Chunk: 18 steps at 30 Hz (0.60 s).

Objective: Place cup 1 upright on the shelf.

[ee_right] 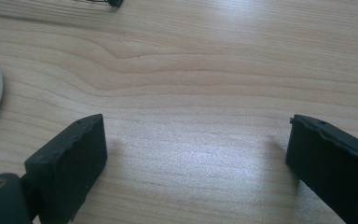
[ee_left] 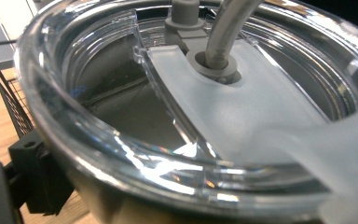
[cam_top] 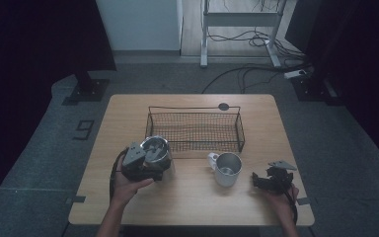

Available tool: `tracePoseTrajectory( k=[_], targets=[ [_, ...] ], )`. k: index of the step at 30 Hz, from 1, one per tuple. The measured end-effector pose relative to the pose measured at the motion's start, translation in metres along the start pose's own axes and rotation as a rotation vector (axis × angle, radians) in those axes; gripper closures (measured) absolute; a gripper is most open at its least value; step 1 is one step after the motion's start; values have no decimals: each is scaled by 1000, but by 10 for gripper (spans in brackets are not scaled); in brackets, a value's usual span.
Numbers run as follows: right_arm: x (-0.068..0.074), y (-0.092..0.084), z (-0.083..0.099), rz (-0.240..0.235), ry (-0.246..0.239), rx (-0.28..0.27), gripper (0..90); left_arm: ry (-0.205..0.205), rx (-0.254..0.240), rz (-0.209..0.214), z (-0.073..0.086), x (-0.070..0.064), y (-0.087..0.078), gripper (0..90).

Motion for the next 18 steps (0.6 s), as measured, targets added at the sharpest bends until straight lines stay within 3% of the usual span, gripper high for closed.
tracePoseTrajectory(
  k=[18],
  targets=[
    [-1,-1,0,2,2,-3,61,-4,-3,0,-20,5,-6,36]
  ],
)
Point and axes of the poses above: each handheld gripper's, and its own axes: y roughly forward along the jaws, z roughly out of its underside, x roughly to its left, the point moved 9 cm from there along y, roughly forward along the jaws, and after that the axes turned 10 degrees about -z, right-handed, at the moved point
